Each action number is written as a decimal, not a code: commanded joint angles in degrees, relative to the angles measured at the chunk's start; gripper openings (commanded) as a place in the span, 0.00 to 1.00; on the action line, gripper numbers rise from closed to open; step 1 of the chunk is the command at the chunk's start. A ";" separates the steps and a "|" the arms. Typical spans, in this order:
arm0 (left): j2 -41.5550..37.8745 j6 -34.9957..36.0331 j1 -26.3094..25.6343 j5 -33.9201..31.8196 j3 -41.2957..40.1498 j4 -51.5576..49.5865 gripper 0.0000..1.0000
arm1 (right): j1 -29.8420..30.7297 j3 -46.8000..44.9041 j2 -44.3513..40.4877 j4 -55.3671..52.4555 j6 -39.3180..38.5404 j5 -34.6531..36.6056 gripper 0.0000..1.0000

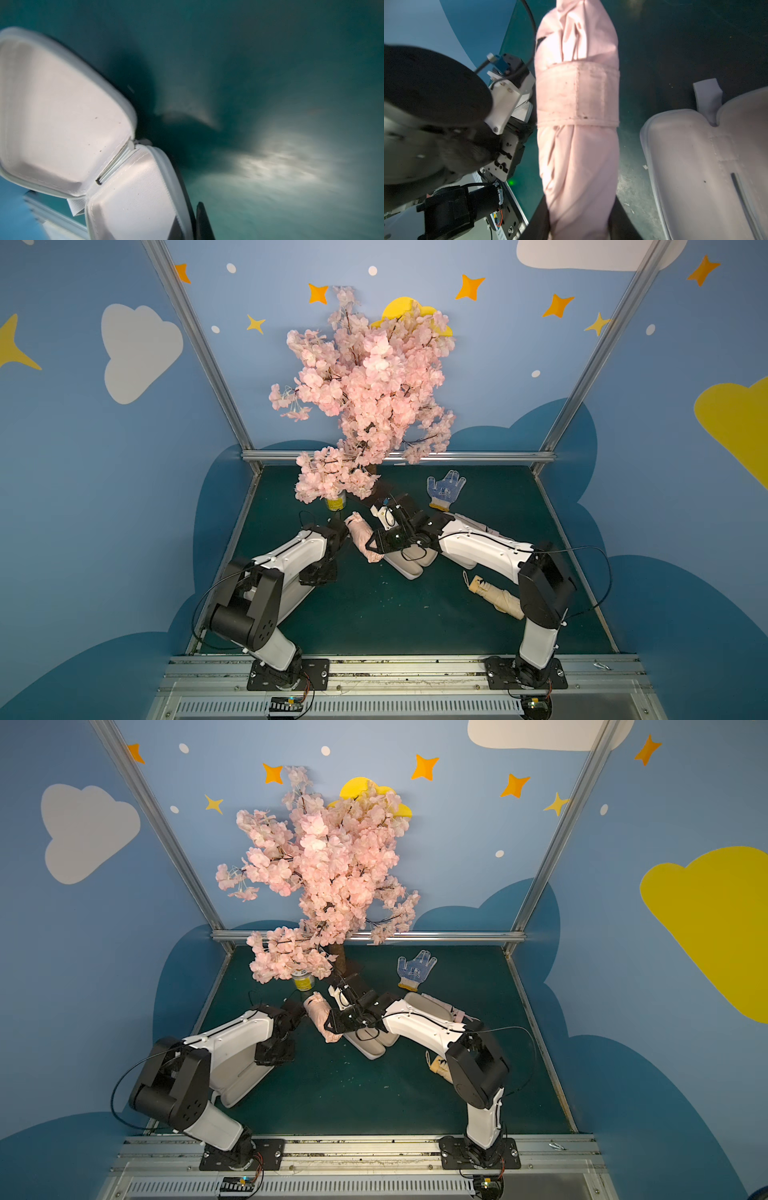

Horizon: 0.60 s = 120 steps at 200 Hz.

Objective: Put umbrellas into zippered umbrella sleeves
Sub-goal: Move the umbrella sleeve at the center of the board.

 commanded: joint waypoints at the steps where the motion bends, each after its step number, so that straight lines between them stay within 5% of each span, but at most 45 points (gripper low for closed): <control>1: -2.06 -4.97 -1.41 10.98 5.01 2.28 0.03 | -1.35 -1.14 -6.11 0.46 -0.76 1.36 0.12; 46: 3.58 -37.12 -13.14 22.15 6.62 15.17 0.06 | -4.69 -7.01 -13.46 -6.10 -3.47 2.84 0.11; 77: 6.74 -55.69 -16.09 25.35 2.70 28.62 0.07 | -7.71 -11.67 -18.47 -9.40 -2.05 2.19 0.08; 95: 7.13 -59.77 -16.68 25.21 2.32 31.13 0.10 | -9.00 -13.94 -20.59 -8.84 1.02 2.23 0.04; 120: 5.29 -55.14 -15.87 26.92 5.93 31.09 0.34 | -9.93 -15.52 -21.80 -6.54 5.07 1.99 0.00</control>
